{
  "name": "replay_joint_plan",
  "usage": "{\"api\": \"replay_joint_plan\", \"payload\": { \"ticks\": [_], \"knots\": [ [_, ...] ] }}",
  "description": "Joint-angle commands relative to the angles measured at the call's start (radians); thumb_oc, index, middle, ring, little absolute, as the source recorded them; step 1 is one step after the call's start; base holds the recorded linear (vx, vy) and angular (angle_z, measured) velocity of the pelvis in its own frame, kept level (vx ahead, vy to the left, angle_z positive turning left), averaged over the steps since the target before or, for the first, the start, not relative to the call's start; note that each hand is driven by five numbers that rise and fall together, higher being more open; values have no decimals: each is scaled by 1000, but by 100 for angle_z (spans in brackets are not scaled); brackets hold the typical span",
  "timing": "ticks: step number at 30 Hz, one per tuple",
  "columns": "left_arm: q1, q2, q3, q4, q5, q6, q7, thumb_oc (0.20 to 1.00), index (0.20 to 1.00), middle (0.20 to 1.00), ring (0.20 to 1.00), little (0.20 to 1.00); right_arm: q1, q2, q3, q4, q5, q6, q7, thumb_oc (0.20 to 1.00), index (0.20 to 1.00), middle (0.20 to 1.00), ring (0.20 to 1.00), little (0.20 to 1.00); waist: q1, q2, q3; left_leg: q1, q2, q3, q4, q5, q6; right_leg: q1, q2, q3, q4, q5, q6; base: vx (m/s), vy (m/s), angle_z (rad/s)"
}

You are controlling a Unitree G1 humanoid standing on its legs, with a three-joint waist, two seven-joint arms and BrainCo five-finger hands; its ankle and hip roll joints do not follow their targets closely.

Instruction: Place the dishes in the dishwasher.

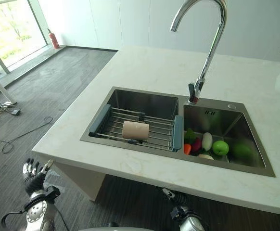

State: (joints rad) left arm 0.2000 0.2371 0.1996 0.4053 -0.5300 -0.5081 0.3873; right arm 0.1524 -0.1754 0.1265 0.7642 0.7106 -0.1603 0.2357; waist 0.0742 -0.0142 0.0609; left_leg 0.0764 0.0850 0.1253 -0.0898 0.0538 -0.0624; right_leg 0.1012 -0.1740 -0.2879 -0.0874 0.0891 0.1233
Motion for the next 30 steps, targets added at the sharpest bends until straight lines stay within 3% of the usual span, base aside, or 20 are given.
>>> {"api": "replay_joint_plan", "payload": {
  "ticks": [1,2,3,5,7,10,13,17,19,21,22,25,30],
  "knots": [
    [-96,79,105,-36,56,-163,155,1000,1000,1000,1000,1000,-46,-21,-36,51,-64,-54,3,1000,1000,1000,1000,1000,-1,-7,-2,18,36,29,37,-88,-43,20,-85,-26,15,-73,59,0,0,0],
    [-100,88,132,-51,59,-170,182,1000,1000,1000,1000,1000,-44,-23,-41,81,-82,-61,-3,1000,1000,1000,1000,1000,-1,-5,-4,20,36,29,35,-87,-43,20,-84,-25,14,-74,59,38,5,0],
    [-117,127,240,-98,-21,-185,180,1000,1000,1000,1000,1000,-27,-24,-48,189,-140,-89,-20,1000,1000,1000,1000,1000,-5,3,-13,27,37,27,25,-87,-47,21,-81,-18,10,-81,58,34,0,0],
    [-123,177,295,-162,-23,-179,174,1000,1000,1000,1000,1000,-1,-24,-54,258,-193,-114,-44,1000,1000,1000,1000,1000,-15,11,-16,31,38,27,21,-90,-48,23,-78,-11,8,-86,56,0,0,0],
    [-140,243,313,-239,26,-146,161,1000,1000,1000,1000,1000,16,-37,-56,348,-240,-132,-67,1000,1000,1000,1000,1000,-22,19,-20,34,38,26,19,-94,-48,25,-76,-7,7,-91,56,0,0,0],
    [-175,340,289,-323,158,-55,127,1000,1000,1000,1000,1000,26,-55,-73,441,-262,-100,-85,1000,1000,1000,1000,1000,-33,26,-28,41,38,29,17,-100,-47,28,-72,-3,6,-94,58,3,-24,-1],
    [-242,424,202,-388,224,52,1,1000,1000,1000,1000,1000,27,-76,-88,500,-276,-64,-85,1000,1000,1000,1000,1000,-52,39,-34,54,37,32,17,-108,-41,34,-62,10,8,-96,60,39,-44,-4],
    [-364,478,44,-431,300,221,-143,1000,1000,1000,1000,1000,14,-91,-91,517,-291,-41,-58,1000,1000,1000,1000,1000,-86,53,-36,69,32,42,17,-115,-33,37,-53,33,11,-94,65,51,-29,-15],
    [-453,509,-47,-410,315,275,-219,1000,1000,1000,1000,1000,7,-101,-88,521,-287,-32,-47,1000,1000,1000,1000,1000,-105,62,-36,75,30,49,17,-118,-28,34,-51,47,13,-91,70,83,-10,-15],
    [-539,540,-122,-371,319,317,-282,1000,1000,1000,1000,1000,1,-114,-81,522,-274,-23,-38,1000,1000,1000,1000,1000,-131,73,-36,79,28,59,16,-119,-27,29,-50,60,12,-84,76,85,-5,-22],
    [-552,542,-131,-362,317,316,-284,1000,1000,1000,1000,1000,0,-112,-85,522,-273,-23,-37,1000,1000,1000,1000,1000,-126,71,-34,79,28,60,16,-120,-27,29,-50,61,12,-84,76,110,2,-21],
    [-662,606,-230,-255,337,344,-364,1000,1000,1000,1000,1000,3,-129,-86,535,-293,-15,-33,1000,1000,1000,1000,1000,-165,85,-30,83,22,81,13,-123,-27,16,-55,88,10,-74,91,97,0,-21],
    [-776,651,-351,-180,338,369,-406,1000,1000,1000,1000,1000,13,-148,-88,542,-307,-12,-32,1000,1000,1000,1000,1000,-195,93,-4,68,17,92,13,-122,-27,-17,-60,121,12,-61,101,51,2,-17]
  ]
}}
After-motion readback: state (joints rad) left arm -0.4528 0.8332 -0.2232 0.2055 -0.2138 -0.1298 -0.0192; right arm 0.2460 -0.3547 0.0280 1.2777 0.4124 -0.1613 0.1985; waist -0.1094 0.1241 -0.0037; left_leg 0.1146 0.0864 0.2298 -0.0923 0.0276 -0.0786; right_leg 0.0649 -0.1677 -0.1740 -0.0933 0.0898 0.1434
